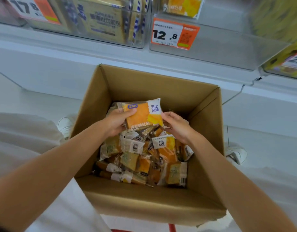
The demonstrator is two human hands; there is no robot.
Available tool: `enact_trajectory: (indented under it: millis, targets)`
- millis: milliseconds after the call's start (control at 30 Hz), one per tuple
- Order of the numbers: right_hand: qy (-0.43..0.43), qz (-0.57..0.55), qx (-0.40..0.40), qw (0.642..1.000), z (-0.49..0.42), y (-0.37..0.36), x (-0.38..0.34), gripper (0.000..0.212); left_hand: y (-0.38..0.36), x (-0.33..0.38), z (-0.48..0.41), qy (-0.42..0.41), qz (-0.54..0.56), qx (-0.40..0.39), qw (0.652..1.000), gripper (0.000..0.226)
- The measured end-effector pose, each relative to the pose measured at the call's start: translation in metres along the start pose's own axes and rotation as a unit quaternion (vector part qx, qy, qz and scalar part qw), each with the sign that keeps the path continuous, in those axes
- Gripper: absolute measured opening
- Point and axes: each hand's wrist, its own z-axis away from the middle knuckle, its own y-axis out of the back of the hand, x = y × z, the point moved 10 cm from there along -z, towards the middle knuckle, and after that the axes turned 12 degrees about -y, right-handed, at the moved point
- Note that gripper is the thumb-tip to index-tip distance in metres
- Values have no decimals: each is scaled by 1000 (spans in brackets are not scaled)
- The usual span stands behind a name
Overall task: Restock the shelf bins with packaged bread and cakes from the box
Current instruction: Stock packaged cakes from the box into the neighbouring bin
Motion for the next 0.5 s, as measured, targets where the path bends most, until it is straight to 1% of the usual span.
enact_trajectory:
  millis: [67, 133, 167, 267, 300, 333, 367, 400, 433, 467, 500]
  targets:
    - [-19, 110, 58, 992, -10, 19, 17, 34, 12, -3, -2, -2, 10, 21, 1000, 36]
    - [-20, 249, 128, 960, -24, 42, 36, 39, 25, -8, -3, 1, 9, 44, 999, 36]
    - [-26, 294, 130, 947, -32, 45, 47, 41, 31, -11, -4, 3, 4, 55, 998, 36]
    - [-49, 367, 65, 927, -53, 27, 76, 51, 45, -21, -7, 15, -3, 79, 997, 37]
    - [-56, 396, 55, 915, -58, 22, 84, 57, 48, -24, -7, 19, -4, 83, 996, 37]
    - [-59, 440, 57, 894, -62, 21, 91, 62, 49, -24, -6, 22, -8, 84, 996, 37]
    - [-62, 493, 71, 865, -64, 24, 95, 67, 50, -25, -6, 24, -11, 82, 996, 37]
    - [-62, 551, 94, 827, -64, 28, 97, 70, 52, -26, -6, 24, -15, 83, 996, 37]
    - [-59, 605, 117, 785, -62, 32, 98, 68, 53, -26, -6, 25, -17, 86, 996, 37]
    - [-49, 650, 134, 746, -58, 33, 94, 61, 54, -26, -6, 25, -21, 88, 996, 37]
    - [-38, 681, 140, 718, -57, 32, 93, 52, 53, -26, -6, 26, -21, 89, 995, 36]
